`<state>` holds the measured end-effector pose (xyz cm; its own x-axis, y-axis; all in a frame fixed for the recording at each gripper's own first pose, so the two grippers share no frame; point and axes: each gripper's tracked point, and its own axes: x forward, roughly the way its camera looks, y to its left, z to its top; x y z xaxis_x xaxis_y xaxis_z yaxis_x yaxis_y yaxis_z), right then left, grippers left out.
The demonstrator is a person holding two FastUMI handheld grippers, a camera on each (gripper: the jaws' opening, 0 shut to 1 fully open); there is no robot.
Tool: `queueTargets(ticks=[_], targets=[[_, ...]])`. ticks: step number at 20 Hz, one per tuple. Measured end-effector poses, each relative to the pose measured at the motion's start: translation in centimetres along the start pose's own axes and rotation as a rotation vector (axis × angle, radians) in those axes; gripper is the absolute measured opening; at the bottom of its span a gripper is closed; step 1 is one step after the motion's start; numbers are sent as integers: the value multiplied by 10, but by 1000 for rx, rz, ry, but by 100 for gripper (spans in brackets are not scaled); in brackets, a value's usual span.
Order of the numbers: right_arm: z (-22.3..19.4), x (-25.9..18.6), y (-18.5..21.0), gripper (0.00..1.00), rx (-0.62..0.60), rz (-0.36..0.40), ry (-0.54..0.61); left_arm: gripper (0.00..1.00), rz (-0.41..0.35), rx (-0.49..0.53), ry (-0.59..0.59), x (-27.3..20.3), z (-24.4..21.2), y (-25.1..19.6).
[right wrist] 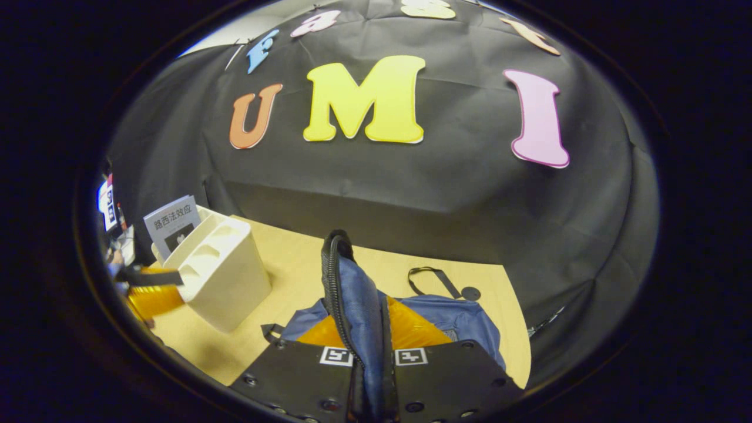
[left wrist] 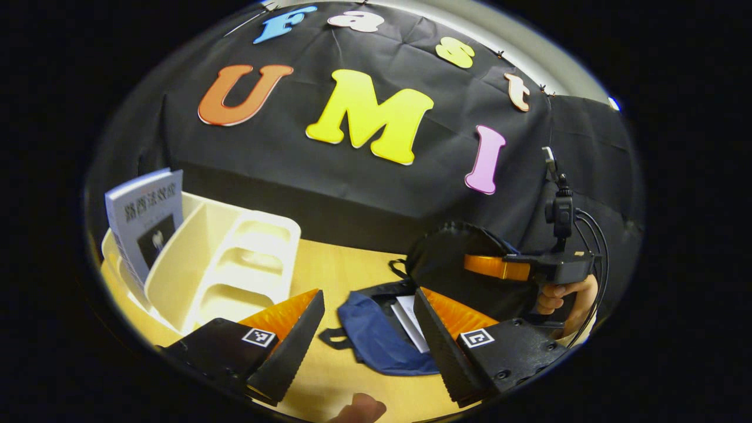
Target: Open the schoolbag, grab two books from the bookshelf and put them into the schoolbag.
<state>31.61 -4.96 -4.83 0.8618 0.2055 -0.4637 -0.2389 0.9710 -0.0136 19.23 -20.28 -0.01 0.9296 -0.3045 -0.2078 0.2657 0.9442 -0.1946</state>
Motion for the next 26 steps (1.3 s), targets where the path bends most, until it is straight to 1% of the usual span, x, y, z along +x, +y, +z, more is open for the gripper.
queueTargets(ticks=[1,4,8,10,14,18,21,24,26], targets=[[0,0,1,8,0,3,-1,98,39,38,-14,-8,17,16],[-8,3,11,7,35,27,29,98,99,101,-64,-22,58,47],[-10,5,15,8,22,33,35,98,141,98,-67,-27,89,80],[-12,5,14,8,9,30,36,98,178,103,-71,-29,104,99],[-14,3,17,8,-5,33,43,98,228,135,-78,-29,131,137],[-14,-1,23,8,-21,39,40,97,291,175,-19,-19,148,175],[-19,-2,26,7,-27,48,45,97,339,227,28,-12,157,200],[-23,-4,27,7,-26,56,51,97,404,278,119,-5,151,231],[-24,-3,27,7,-31,58,51,96,425,294,185,0,146,247]])
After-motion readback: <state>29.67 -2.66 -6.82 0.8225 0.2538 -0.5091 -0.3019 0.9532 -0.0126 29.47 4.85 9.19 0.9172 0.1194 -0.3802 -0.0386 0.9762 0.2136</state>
